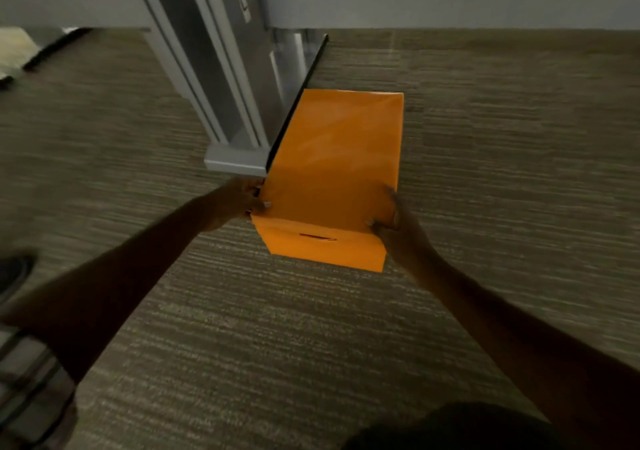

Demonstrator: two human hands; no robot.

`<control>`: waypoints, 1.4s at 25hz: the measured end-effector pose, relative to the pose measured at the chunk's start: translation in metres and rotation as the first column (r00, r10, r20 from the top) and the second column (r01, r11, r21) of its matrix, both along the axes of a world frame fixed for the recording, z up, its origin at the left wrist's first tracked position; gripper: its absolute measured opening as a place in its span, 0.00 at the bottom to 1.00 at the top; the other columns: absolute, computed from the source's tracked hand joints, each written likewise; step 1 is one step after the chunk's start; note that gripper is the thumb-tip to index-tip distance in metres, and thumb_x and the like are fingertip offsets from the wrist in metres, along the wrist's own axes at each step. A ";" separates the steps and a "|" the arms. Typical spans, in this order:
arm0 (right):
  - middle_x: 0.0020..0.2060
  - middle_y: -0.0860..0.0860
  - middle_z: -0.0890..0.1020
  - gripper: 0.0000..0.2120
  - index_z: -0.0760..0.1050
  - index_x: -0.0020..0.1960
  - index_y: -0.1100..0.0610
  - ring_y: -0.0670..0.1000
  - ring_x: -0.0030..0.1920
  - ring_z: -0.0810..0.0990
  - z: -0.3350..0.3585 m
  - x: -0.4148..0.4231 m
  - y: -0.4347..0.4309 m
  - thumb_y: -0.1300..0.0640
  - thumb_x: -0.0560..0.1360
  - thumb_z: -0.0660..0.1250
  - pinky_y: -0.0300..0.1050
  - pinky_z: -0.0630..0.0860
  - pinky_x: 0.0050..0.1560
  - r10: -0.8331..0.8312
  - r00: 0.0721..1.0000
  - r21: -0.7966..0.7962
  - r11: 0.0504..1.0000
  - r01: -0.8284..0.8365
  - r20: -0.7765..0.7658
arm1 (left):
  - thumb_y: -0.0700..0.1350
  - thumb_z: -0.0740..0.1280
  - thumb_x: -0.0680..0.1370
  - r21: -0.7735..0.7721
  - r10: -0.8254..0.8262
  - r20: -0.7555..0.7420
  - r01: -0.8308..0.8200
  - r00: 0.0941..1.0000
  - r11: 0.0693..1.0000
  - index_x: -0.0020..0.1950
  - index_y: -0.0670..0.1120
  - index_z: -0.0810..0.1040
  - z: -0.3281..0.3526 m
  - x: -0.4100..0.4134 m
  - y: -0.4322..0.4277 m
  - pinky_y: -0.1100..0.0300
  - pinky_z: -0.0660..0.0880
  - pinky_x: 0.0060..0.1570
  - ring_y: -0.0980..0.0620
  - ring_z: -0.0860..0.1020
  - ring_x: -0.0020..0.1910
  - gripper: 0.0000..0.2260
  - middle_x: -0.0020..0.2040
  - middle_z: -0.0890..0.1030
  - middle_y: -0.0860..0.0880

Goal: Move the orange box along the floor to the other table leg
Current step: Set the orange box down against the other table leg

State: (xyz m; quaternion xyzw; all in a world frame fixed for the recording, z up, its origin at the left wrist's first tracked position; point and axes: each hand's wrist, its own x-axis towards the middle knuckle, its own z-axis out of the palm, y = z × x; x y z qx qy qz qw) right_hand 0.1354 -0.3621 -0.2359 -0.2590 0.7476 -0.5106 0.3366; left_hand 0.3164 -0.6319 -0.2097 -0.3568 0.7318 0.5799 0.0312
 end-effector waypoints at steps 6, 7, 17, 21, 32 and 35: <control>0.82 0.54 0.60 0.37 0.50 0.83 0.48 0.57 0.80 0.64 -0.013 0.006 -0.060 0.59 0.82 0.66 0.61 0.67 0.77 0.110 0.994 -0.014 0.994 -0.110 -0.018 | 0.35 0.71 0.74 -0.026 0.063 -0.022 -0.063 0.998 0.998 0.67 0.46 0.75 0.001 0.018 -0.048 0.59 0.82 0.39 0.50 0.86 0.48 0.21 0.59 0.82 0.45; 0.82 0.54 0.59 0.37 0.49 0.83 0.48 0.58 0.80 0.64 -0.015 0.006 -0.068 0.58 0.82 0.66 0.61 0.66 0.77 0.128 0.992 -0.005 0.992 -0.128 -0.016 | 0.36 0.72 0.73 -0.042 0.066 -0.029 -0.067 0.997 0.997 0.63 0.49 0.77 0.001 0.020 -0.052 0.59 0.83 0.39 0.49 0.86 0.48 0.20 0.58 0.82 0.46; 0.84 0.56 0.50 0.34 0.51 0.84 0.51 0.63 0.84 0.45 -0.034 0.032 -0.085 0.46 0.82 0.61 0.71 0.51 0.79 0.471 0.348 0.389 0.877 -0.281 -0.811 | 0.70 0.50 0.79 -0.924 -0.297 0.291 0.348 0.909 0.160 0.81 0.47 0.56 -0.049 -0.013 0.004 0.42 0.59 0.78 0.45 0.59 0.81 0.38 0.82 0.60 0.45; 0.84 0.57 0.52 0.33 0.49 0.84 0.50 0.63 0.84 0.48 -0.040 0.022 -0.090 0.51 0.84 0.60 0.68 0.51 0.80 0.478 0.280 0.421 0.874 -0.242 -0.832 | 0.77 0.48 0.72 -0.908 -0.293 0.378 0.414 0.878 0.069 0.82 0.47 0.52 -0.057 -0.014 -0.009 0.39 0.56 0.78 0.45 0.53 0.82 0.48 0.83 0.54 0.46; 0.84 0.57 0.52 0.30 0.46 0.84 0.50 0.62 0.83 0.51 -0.019 -0.027 -0.131 0.56 0.85 0.52 0.67 0.52 0.79 0.480 0.224 0.450 0.876 -0.173 -0.848 | 0.65 0.63 0.75 -0.854 -0.305 0.459 0.508 0.835 0.107 0.82 0.51 0.43 -0.027 -0.067 -0.057 0.38 0.49 0.77 0.45 0.45 0.82 0.45 0.84 0.46 0.50; 0.84 0.57 0.52 0.30 0.47 0.84 0.50 0.62 0.83 0.51 -0.017 -0.036 -0.139 0.57 0.85 0.53 0.67 0.53 0.79 0.467 0.225 0.438 0.883 -0.168 -0.855 | 0.65 0.64 0.74 -0.834 -0.318 0.457 0.525 0.831 0.171 0.82 0.53 0.40 -0.024 -0.077 -0.069 0.38 0.47 0.78 0.46 0.43 0.82 0.46 0.84 0.44 0.51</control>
